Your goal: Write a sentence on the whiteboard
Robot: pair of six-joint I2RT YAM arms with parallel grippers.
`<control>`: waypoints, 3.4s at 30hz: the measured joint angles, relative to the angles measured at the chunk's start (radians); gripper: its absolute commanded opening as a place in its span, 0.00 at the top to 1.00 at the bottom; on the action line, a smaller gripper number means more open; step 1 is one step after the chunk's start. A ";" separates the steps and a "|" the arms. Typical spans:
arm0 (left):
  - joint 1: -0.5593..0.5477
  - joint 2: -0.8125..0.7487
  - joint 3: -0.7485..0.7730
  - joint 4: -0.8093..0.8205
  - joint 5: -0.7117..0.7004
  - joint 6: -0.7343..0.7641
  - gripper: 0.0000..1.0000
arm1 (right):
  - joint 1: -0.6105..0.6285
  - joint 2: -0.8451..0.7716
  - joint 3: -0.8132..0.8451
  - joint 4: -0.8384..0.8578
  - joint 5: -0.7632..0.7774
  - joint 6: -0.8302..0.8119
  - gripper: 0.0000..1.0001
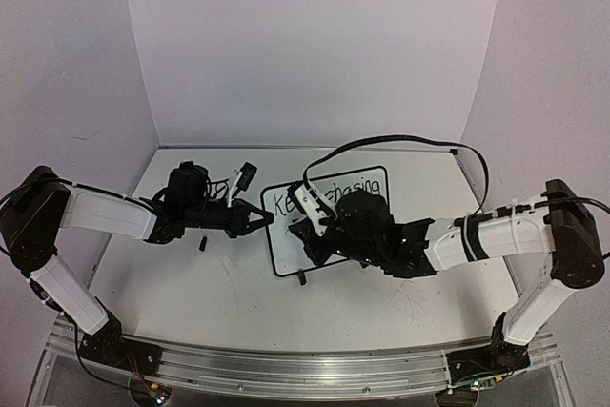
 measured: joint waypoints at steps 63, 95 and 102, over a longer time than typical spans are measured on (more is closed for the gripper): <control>-0.002 0.000 0.000 -0.013 -0.013 0.020 1.00 | 0.004 0.090 0.059 -0.014 0.079 0.048 1.00; -0.003 -0.003 0.000 -0.019 -0.014 0.028 1.00 | 0.009 0.095 0.053 -0.053 0.070 0.093 1.00; -0.003 -0.007 0.000 -0.027 -0.016 0.032 1.00 | 0.015 0.095 0.052 -0.055 0.103 0.088 1.00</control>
